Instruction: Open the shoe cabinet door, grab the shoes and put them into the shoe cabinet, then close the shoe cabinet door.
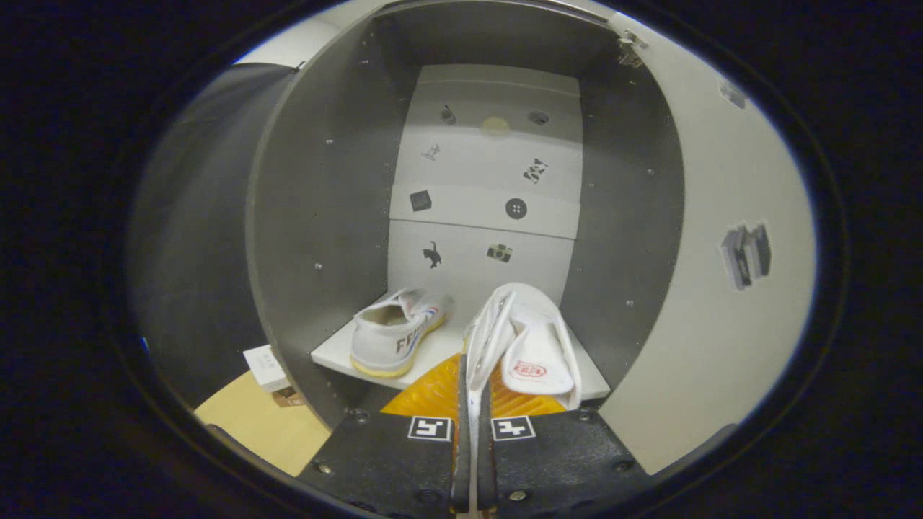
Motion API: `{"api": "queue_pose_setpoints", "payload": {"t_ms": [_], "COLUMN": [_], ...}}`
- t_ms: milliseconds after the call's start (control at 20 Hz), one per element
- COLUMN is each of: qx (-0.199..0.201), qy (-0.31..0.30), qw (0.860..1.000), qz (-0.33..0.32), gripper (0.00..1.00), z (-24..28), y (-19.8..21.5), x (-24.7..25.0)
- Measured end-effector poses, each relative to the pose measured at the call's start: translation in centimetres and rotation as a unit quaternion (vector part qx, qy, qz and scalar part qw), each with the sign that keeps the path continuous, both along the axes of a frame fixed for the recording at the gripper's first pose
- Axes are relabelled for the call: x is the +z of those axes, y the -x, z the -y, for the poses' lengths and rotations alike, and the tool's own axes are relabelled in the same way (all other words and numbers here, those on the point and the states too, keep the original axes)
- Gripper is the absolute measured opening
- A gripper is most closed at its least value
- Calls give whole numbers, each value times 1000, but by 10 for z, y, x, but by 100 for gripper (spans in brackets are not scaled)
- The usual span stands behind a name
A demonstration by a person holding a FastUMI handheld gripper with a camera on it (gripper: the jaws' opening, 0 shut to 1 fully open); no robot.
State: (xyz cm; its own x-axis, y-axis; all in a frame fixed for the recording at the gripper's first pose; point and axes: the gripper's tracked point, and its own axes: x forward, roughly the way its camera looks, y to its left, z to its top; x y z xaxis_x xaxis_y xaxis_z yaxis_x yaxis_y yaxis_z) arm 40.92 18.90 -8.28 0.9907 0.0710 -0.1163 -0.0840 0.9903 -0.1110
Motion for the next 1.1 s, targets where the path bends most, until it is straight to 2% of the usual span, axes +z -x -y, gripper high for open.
{"api": "queue_pose_setpoints", "payload": {"t_ms": [300,600,800,1100], "qx": [-13,-13,-7,4], "qy": [28,53,55,-6], "qw": [1000,998,996,993], "qz": [7,-29,-65,-117], "gripper": [7,7,7,8], "z": [-4,0,-1,-5], "y": [-78,-137,-156,-166], "x": [24,9,-7,-22]}}
